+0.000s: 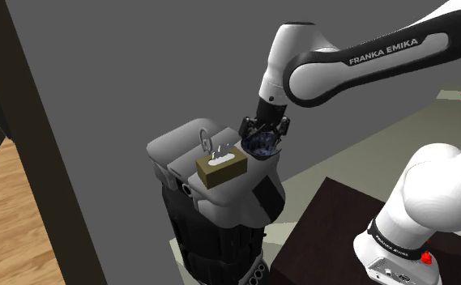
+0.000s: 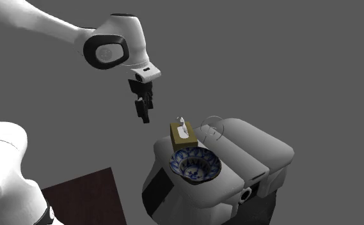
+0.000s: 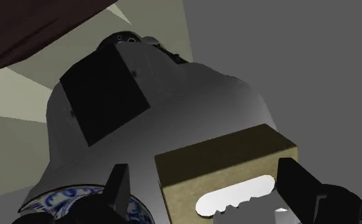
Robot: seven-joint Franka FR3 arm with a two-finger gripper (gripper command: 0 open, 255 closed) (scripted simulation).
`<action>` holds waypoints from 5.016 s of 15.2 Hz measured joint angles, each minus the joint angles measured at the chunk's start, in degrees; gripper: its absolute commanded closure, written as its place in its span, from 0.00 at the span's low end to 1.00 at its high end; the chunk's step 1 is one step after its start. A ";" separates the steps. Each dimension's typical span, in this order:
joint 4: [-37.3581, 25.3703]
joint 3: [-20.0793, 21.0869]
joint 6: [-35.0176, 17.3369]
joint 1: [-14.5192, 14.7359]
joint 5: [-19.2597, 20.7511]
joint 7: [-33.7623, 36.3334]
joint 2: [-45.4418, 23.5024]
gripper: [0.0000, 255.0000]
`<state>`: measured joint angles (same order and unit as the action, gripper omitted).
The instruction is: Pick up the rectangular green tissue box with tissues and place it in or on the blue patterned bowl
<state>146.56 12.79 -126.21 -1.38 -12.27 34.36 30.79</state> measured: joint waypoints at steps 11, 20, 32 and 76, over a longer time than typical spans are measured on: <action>-7.35 10.27 -27.10 -6.22 4.77 24.30 -22.14 0.00; -9.11 11.37 -34.01 -7.73 11.53 30.49 -30.28 0.00; -9.42 11.34 -34.34 -7.77 11.57 30.46 -30.28 1.00; -15.84 -1.98 -5.18 -9.19 -0.75 9.70 -9.16 1.00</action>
<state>130.72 10.80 -131.39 -10.57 -13.02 44.06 21.64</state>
